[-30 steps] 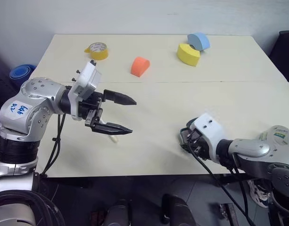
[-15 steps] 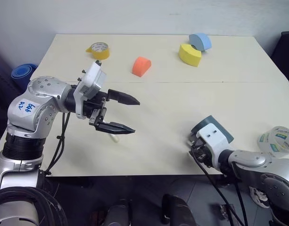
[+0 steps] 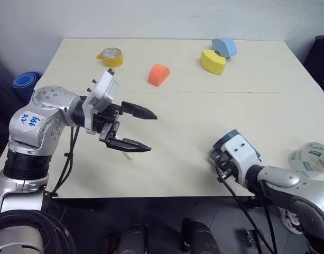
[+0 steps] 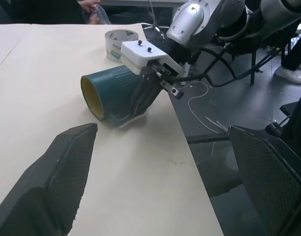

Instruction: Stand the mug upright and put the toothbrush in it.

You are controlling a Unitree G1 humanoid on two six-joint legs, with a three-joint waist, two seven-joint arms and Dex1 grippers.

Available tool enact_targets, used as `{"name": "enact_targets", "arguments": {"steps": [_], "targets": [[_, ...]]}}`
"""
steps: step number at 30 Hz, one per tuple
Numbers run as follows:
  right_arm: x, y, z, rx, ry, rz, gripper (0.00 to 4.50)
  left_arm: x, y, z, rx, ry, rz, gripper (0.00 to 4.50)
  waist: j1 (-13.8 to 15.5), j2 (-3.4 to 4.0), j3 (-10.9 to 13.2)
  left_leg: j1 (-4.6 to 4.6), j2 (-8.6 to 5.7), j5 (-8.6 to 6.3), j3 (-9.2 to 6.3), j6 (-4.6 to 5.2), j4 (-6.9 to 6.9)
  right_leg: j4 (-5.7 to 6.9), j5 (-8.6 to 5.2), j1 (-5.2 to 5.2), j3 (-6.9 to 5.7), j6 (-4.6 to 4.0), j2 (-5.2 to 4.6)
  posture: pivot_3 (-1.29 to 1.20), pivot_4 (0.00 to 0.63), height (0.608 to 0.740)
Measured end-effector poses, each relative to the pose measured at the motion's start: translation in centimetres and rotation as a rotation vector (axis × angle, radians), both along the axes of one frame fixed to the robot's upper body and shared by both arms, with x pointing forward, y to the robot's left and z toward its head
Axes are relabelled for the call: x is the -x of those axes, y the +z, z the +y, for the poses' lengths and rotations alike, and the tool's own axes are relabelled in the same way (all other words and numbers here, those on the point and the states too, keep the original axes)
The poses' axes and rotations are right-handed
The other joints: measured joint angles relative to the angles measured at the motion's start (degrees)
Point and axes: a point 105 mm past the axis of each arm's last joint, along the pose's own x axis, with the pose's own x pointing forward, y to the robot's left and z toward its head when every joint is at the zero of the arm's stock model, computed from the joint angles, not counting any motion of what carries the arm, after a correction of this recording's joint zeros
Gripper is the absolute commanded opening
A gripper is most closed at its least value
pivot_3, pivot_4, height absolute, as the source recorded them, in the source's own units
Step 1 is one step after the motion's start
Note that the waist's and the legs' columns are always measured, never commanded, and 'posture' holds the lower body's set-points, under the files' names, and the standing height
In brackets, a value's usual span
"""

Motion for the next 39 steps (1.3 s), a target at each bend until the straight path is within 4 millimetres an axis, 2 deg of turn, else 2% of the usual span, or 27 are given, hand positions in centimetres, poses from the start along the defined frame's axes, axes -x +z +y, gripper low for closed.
{"name": "enact_targets", "arguments": {"steps": [2, 5, 10, 12, 14, 15, 18, 24, 27, 36, 39], "targets": [[-0.2, 0.6, 0.2, -0.032, 0.015, -0.030, 0.02, 0.0, 0.0, 0.0, -0.002, 0.000, 0.000, 4.50, 0.0, 0.00, 0.0, 0.00, 0.00, 0.00, 0.00, 0.00, 0.00, 0.00, 0.00, 0.00, 0.00, 0.00, 0.00, 0.00, 0.150, 0.740], [-1.1, 3.0, 1.5, -0.166, 0.067, -0.138, 0.02, -0.1, 0.2, 0.2, -0.002, 0.012, -0.006, 4.50, -0.2, 0.00, 0.0, 0.00, 0.01, 0.00, 0.03, 0.00, -0.01, 0.01, 0.00, -0.02, 0.03, 0.00, 0.02, 0.00, 0.150, 0.740], [-2.8, 8.5, 4.6, -0.396, 0.193, -0.389, 0.02, -0.7, 1.0, 1.2, 0.031, 0.087, -0.028, 4.50, -0.8, 0.00, 0.0, 0.02, 0.03, 0.00, 0.00, 0.00, -0.04, 0.02, 0.00, -0.03, -0.01, 0.00, 0.04, 0.00, 0.150, 0.740], [-3.6, 9.1, 5.7, -0.471, 0.216, -0.422, 0.02, -1.0, 1.5, 1.8, 0.045, 0.132, -0.034, 4.50, -1.0, 0.00, 0.0, 0.04, 0.03, 0.00, 0.01, 0.00, -0.06, 0.04, 0.00, -0.03, 0.00, 0.00, 0.04, 0.00, 0.150, 0.740], [-5.3, 9.4, 7.9, -0.630, 0.234, -0.440, 0.02, -1.3, 1.5, 3.1, 0.059, 0.208, -0.034, 4.50, -1.4, 0.01, 0.0, 0.08, 0.03, 0.01, 0.04, 0.00, -0.10, 0.05, 0.00, -0.04, 0.01, 0.00, 0.04, 0.00, 0.150, 0.740], [-6.5, 9.2, 9.8, -0.736, 0.248, -0.440, 0.02, -1.3, 1.2, 3.6, 0.064, 0.252, -0.025, 4.50, -1.8, 0.03, 0.0, 0.09, 0.03, 0.01, 0.02, -0.01, -0.14, 0.08, 0.00, -0.04, 0.00, 0.00, 0.04, 0.00, 0.150, 0.740], [-8.1, 7.5, 11.8, -0.755, 0.261, -0.451, 0.02, -1.1, 0.4, 4.5, 0.057, 0.317, 0.000, 4.50, -2.4, 0.04, 0.0, 0.07, 0.01, 0.01, -0.13, -0.01, -0.26, 0.12, 0.00, -0.05, -0.11, 0.00, 0.02, 0.00, 0.150, 0.740], [-9.6, 3.2, 11.7, -0.690, 0.219, -0.440, 0.02, 0.0, 1.7, 5.1, 0.059, 0.375, -0.035, 4.50, -2.7, 0.04, 0.0, 0.09, 0.00, 0.02, -0.16, -0.03, -0.34, 0.06, 0.00, -0.05, -0.15, 0.01, -0.01, 0.00, 0.150, 0.740], [-9.5, 2.6, 11.9, -0.625, 0.255, -0.484, 0.02, 0.5, 2.0, 5.3, 0.049, 0.394, -0.034, 4.50, -2.8, 0.05, 0.0, 0.17, 0.03, 0.07, -0.13, -0.13, -0.34, 0.10, -0.01, -0.03, -0.11, 0.01, 0.01, 0.00, 0.150, 0.740], [-9.2, 1.5, 12.1, -0.529, 0.307, -0.510, 0.02, 0.3, 1.6, 5.4, 0.057, 0.422, -0.007, 4.50, -2.7, 0.05, 0.0, 0.16, 0.03, 0.08, -0.12, -0.15, -0.34, 0.11, -0.01, -0.04, -0.08, 0.01, 0.01, 0.00, 0.150, 0.740], [-9.0, 1.2, 12.3, -0.524, 0.321, -0.495, 0.71, 0.2, 1.2, 5.5, 0.055, 0.438, 0.007, 4.50, -2.7, 0.05, 0.0, 0.16, 0.03, 0.08, -0.12, -0.14, -0.34, 0.11, -0.01, -0.04, -0.08, 0.01, 0.02, 0.00, 0.150, 0.740]]}}
